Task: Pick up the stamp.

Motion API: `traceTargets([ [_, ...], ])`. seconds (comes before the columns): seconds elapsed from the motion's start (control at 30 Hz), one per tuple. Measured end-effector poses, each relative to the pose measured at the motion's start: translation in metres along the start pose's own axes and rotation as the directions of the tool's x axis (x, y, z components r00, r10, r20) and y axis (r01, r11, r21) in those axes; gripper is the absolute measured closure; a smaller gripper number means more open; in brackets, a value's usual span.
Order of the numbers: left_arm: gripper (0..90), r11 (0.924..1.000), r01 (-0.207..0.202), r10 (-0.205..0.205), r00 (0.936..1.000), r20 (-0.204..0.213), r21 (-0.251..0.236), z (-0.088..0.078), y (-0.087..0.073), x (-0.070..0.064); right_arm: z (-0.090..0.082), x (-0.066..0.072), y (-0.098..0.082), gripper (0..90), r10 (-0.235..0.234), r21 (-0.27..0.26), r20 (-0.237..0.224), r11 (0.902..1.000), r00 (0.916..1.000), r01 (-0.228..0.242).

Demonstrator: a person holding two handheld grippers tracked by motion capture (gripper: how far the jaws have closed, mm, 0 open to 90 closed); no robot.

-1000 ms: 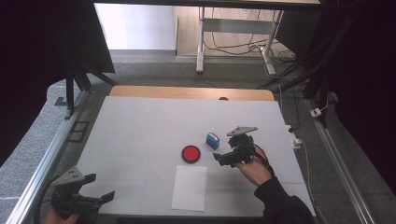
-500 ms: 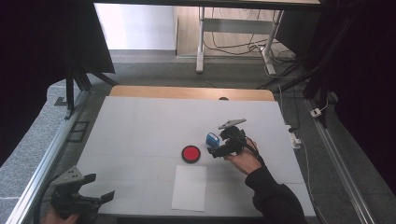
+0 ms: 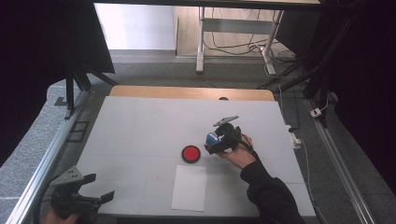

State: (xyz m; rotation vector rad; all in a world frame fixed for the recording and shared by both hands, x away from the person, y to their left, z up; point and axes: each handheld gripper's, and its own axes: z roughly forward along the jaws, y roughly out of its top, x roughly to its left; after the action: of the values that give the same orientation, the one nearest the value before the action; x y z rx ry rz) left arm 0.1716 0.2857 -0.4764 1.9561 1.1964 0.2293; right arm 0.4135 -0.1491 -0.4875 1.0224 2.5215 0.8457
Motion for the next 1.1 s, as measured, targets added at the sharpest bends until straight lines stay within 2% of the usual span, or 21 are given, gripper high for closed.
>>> traceTargets([
  [0.23, 0.7, 1.0, -0.002, 0.002, 1.0, 0.0, 0.002, 0.0, 0.0, 0.0, 0.003, -0.003, 0.005, 10.1, -0.017, -0.002, 0.005, 0.9999, 0.9998, 0.017],
  [0.33, 0.7, 1.0, -0.001, 0.001, 1.0, 0.001, 0.002, 0.0, 0.0, 0.0, 0.004, -0.005, 0.007, 22.7, -0.027, 0.004, -0.006, 0.9996, 0.9996, 0.027],
  [0.37, 0.7, 1.0, 0.002, -0.002, 1.0, 0.002, 0.001, 0.0, 0.0, 0.0, 0.004, -0.005, 0.007, 22.7, -0.027, 0.004, -0.006, 0.9996, 0.9996, 0.027],
  [0.57, 0.7, 1.0, -0.002, 0.002, 1.0, 0.001, 0.004, 0.0, 0.0, 0.0, 0.004, -0.008, 0.01, 48.4, -0.033, 0.002, -0.034, 0.9994, 0.9989, 0.033],
  [0.9, 0.7, 1.0, -0.003, 0.003, 1.0, 0.001, 0.005, 0.0, 0.0, 0.0, 0.006, -0.01, 0.011, 62.8, -0.023, 0.024, -0.06, 0.9994, 0.9979, 0.024],
  [0.97, 0.8, 1.0, -0.001, 0.001, 1.0, 0.001, 0.003, 0.0, 0.0, 0.0, 0.006, -0.01, 0.011, 69.7, -0.027, 0.021, -0.059, 0.9994, 0.9979, 0.029],
  [1.1, 0.7, 1.0, -0.003, 0.003, 1.0, 0.002, 0.004, 0.0, 0.0, 0.0, 0.005, -0.01, 0.012, 71.5, -0.034, 0.033, -0.068, 0.9988, 0.9971, 0.037],
])
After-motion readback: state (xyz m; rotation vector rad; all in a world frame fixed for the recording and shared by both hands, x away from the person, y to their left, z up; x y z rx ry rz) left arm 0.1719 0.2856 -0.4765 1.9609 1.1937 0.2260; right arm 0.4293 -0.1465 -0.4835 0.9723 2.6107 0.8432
